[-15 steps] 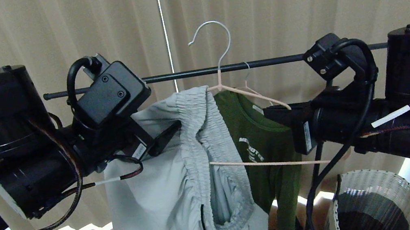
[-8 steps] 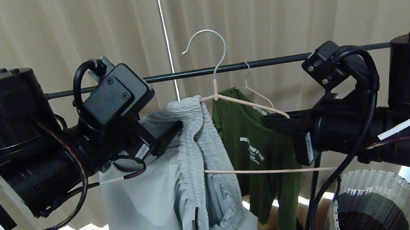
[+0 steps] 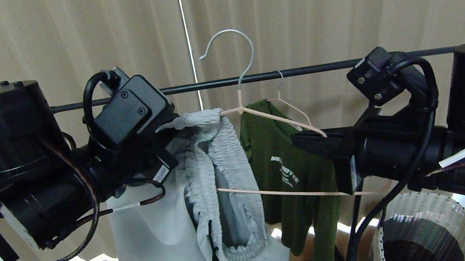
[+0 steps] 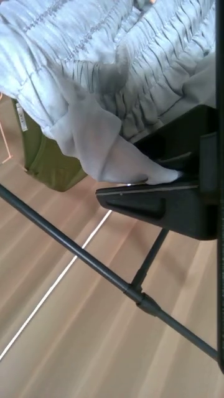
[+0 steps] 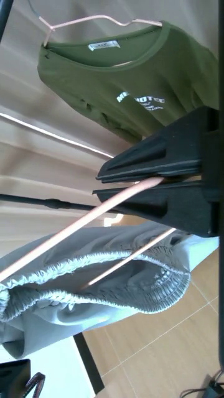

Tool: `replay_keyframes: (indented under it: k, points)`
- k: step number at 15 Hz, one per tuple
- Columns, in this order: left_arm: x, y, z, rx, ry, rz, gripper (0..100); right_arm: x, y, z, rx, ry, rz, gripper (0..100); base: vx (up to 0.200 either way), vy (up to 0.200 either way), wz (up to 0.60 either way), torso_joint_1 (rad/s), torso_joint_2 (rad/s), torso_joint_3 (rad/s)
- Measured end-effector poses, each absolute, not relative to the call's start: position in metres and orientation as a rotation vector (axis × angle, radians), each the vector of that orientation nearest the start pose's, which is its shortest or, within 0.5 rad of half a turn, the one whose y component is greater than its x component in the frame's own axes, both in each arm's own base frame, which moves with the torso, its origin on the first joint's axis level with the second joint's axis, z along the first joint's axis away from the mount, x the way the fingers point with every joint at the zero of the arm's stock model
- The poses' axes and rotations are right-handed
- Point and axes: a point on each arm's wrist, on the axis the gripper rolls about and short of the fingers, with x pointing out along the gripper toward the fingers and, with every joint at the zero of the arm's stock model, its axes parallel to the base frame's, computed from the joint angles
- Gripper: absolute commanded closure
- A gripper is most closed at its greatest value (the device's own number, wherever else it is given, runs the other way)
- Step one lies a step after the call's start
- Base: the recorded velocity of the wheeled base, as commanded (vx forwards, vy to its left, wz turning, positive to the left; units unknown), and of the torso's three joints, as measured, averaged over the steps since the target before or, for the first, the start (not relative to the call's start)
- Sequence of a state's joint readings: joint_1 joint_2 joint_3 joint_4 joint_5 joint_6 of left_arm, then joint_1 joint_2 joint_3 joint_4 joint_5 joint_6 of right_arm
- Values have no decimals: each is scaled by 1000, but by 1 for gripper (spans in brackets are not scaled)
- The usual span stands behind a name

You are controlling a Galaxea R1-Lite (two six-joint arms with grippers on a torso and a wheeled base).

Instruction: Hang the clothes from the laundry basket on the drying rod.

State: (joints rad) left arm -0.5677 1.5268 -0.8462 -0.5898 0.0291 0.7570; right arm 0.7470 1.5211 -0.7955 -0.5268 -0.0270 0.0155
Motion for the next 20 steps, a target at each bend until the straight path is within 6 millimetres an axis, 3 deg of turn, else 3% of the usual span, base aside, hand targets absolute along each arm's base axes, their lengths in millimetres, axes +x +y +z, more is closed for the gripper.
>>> replay_keyframes:
  k: [2, 3, 6, 12, 15, 20]
  points:
    - [229, -145, 238, 764, -117, -545, 100, 195, 180, 220, -66, 197, 716, 100, 0, 0, 0, 0, 0, 0]
    - [229, -145, 237, 761, -123, -541, 100, 195, 179, 219, -69, 199, 716, 0, 0, 0, 0, 0, 0, 0]
    - [228, -144, 234, 758, -131, -501, 100, 194, 177, 218, -85, 191, 712, 0, 0, 0, 0, 0, 0, 0]
    - [232, -134, 225, 682, 14, -295, 100, 198, 161, 207, -160, 198, 663, 0, 0, 0, 0, 0, 0, 0]
    - [232, -134, 220, 514, 83, -289, 100, 194, 158, 202, -154, 165, 663, 0, 0, 0, 0, 0, 0, 0]
    - [236, -142, 232, 283, 106, -290, 100, 191, 160, 193, -165, 191, 678, 0, 0, 0, 0, 0, 0, 0]
